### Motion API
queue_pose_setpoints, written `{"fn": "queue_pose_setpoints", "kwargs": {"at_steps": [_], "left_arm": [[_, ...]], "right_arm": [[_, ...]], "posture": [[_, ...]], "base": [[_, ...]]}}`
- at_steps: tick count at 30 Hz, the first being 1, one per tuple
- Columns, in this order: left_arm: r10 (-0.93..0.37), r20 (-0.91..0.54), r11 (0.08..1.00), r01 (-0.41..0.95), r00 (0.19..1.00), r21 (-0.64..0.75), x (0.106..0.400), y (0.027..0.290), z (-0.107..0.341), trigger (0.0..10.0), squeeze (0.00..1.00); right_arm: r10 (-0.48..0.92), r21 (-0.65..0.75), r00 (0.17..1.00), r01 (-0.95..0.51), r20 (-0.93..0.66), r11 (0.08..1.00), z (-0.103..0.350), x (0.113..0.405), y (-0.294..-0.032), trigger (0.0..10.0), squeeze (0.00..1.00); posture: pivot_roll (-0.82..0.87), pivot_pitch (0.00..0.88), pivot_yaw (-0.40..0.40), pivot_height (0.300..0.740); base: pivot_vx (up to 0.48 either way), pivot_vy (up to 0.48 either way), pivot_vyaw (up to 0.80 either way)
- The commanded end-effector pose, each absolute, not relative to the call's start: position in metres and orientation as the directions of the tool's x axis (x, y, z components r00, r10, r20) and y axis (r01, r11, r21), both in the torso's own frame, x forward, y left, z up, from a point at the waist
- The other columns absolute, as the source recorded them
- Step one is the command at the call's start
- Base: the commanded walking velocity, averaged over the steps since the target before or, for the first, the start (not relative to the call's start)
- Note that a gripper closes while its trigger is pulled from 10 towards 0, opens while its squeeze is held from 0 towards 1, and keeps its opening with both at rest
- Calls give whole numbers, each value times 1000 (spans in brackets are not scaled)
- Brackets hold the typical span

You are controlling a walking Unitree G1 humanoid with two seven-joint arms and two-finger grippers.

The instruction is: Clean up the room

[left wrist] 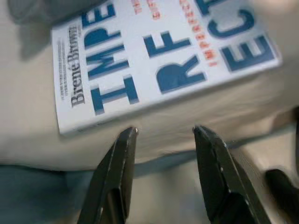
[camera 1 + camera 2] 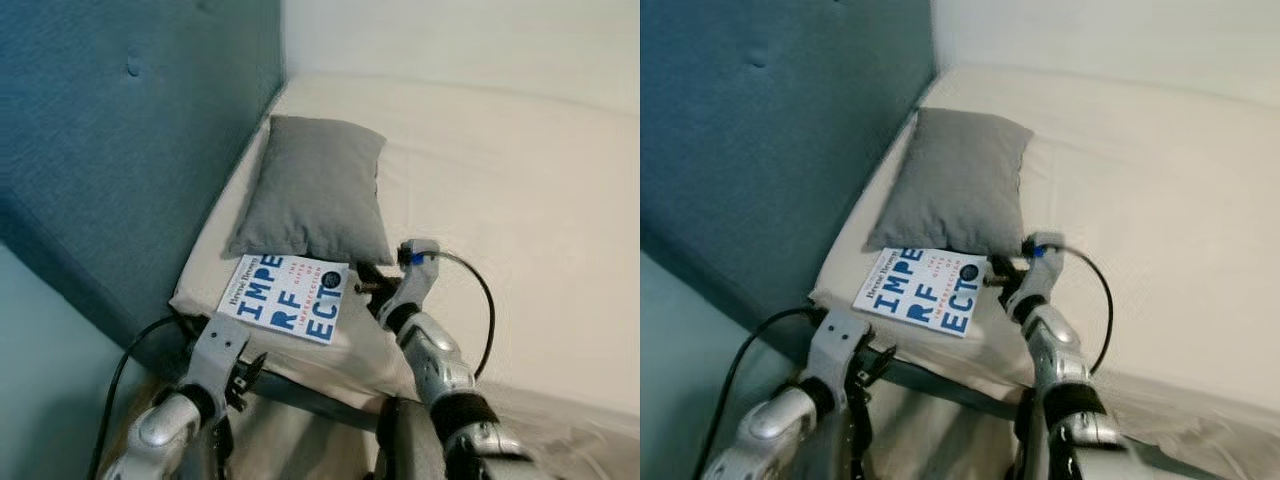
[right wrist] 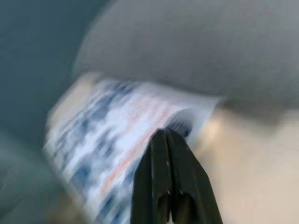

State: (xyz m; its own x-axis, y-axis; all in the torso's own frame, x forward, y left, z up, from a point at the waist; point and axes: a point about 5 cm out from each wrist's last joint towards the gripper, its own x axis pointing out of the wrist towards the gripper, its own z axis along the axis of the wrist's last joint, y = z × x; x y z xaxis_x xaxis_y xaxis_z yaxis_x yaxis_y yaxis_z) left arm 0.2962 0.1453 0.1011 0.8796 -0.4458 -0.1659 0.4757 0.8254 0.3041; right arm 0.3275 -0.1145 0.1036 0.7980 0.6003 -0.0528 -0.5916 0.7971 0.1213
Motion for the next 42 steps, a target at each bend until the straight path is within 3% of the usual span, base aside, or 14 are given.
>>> {"fn": "queue_pose_setpoints", "kwargs": {"at_steps": [1,2,3,4,7,10,13,18,21,22,23,24,32,42], "left_arm": [[-478,-206,785,520,854,337,299,145,90,6275,0],[-478,-206,785,520,854,337,299,145,90,6275,0],[-488,-201,779,527,850,339,302,144,91,4902,0],[-501,-192,777,537,844,330,305,143,93,0,0],[-510,-186,775,542,840,324,306,142,95,0,0],[-542,-182,759,571,820,312,306,136,93,0,0],[-545,-181,758,574,819,310,307,135,92,0,0],[-577,-184,731,604,796,317,309,128,85,0,0],[-586,-197,715,616,786,330,309,124,82,0,0],[-594,-208,698,626,777,347,309,122,80,3804,0],[-594,-208,698,626,777,347,309,122,80,3804,0],[-597,-216,686,631,772,363,310,119,78,10000,0],[-643,-257,609,685,721,399,315,105,73,10000,0],[-647,-269,576,688,714,441,327,95,76,10000,0]], "right_arm": [[737,73,654,-737,-171,672,89,301,-98,10000,0],[737,73,654,-737,-171,672,89,301,-98,10000,0],[766,55,606,-775,-216,629,83,290,-99,10000,0],[791,39,552,-813,-262,581,79,278,-99,10000,0],[805,32,517,-836,-291,549,76,270,-100,10000,0],[815,3,426,-886,-393,464,64,248,-100,10000,0],[798,6,441,-874,-410,486,60,247,-99,10000,0],[666,-48,573,-774,-478,631,40,250,-103,10000,0],[637,-78,594,-758,-491,647,34,250,-104,10000,0],[629,-80,597,-754,-499,652,31,249,-103,10000,0],[629,-80,597,-754,-499,652,31,249,-103,10000,0],[627,-86,593,-757,-505,648,29,247,-102,10000,0],[627,-79,590,-757,-509,648,27,243,-97,10000,0],[620,-79,589,-755,-518,651,22,238,-97,10000,0]], "posture": [[35,278,-21,545],[35,278,-21,545],[35,278,-21,545],[27,282,-15,545],[27,283,-14,545],[20,290,-12,545],[19,291,-12,545],[23,303,-15,545],[22,308,-15,545],[23,313,-15,545],[23,313,-15,545],[23,320,-14,545],[16,345,-12,545],[9,350,0,545]], "base": [[0,0,0],[0,0,0],[0,0,0],[0,0,0],[0,0,0],[0,0,0],[0,0,0],[0,0,0],[0,0,0],[0,0,0],[0,0,0],[0,0,0],[0,0,0],[0,0,0]]}}
